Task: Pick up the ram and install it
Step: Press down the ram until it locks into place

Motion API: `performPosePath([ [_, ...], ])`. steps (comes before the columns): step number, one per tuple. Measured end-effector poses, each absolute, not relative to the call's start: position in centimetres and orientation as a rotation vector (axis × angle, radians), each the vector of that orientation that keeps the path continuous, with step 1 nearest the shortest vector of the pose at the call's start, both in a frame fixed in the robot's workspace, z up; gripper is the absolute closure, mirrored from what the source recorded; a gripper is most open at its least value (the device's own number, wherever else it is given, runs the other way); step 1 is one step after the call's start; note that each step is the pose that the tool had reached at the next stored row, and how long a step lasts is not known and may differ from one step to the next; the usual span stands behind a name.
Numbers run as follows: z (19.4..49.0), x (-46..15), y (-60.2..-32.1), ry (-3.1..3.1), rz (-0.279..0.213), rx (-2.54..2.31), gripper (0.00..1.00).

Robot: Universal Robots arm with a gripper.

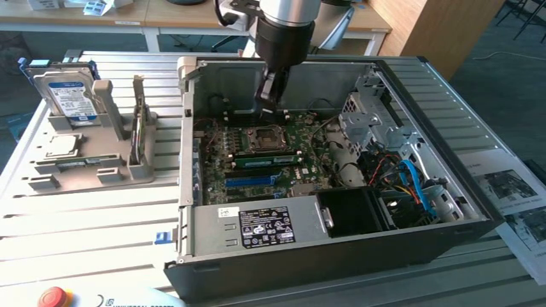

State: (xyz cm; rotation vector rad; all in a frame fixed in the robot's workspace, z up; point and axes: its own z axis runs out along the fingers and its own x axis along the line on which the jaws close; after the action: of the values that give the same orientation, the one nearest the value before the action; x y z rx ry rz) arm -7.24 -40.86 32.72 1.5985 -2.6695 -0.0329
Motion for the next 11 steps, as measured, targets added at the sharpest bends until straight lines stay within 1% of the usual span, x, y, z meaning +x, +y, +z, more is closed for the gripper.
performPosePath([
  [11, 32.62, -7.24, -40.86, -2.817, -0.037, 1.327, 0.9],
])
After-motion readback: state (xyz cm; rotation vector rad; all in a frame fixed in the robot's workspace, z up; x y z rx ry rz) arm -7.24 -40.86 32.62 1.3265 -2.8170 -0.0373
